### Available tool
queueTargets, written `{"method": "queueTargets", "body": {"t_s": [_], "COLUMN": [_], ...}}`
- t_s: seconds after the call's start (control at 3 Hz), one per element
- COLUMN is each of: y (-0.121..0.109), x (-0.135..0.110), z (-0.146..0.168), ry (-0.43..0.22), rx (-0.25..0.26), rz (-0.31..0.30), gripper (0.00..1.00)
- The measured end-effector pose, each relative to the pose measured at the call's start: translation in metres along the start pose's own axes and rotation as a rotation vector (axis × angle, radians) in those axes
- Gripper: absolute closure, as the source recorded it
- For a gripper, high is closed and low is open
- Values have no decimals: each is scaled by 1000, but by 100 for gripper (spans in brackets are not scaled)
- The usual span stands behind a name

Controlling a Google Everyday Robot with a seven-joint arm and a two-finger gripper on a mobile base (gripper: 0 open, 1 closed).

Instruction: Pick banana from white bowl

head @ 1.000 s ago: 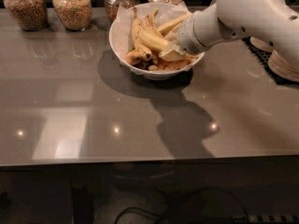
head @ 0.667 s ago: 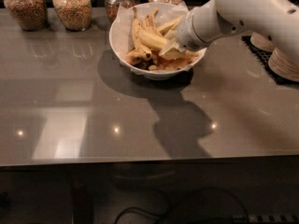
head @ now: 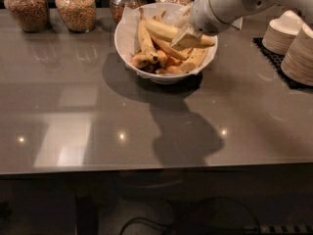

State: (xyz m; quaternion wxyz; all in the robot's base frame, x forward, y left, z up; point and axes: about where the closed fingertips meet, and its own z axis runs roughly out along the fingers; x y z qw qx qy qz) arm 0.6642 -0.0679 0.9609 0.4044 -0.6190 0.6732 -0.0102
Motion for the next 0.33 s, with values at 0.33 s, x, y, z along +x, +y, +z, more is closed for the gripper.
{"method": "queueTargets", "body": {"t_s": [0.33], "y": [3], "x": [-4], "z": [-30], "ry": [-7], "rx": [-14], "rz": [-8], "gripper": [100]}}
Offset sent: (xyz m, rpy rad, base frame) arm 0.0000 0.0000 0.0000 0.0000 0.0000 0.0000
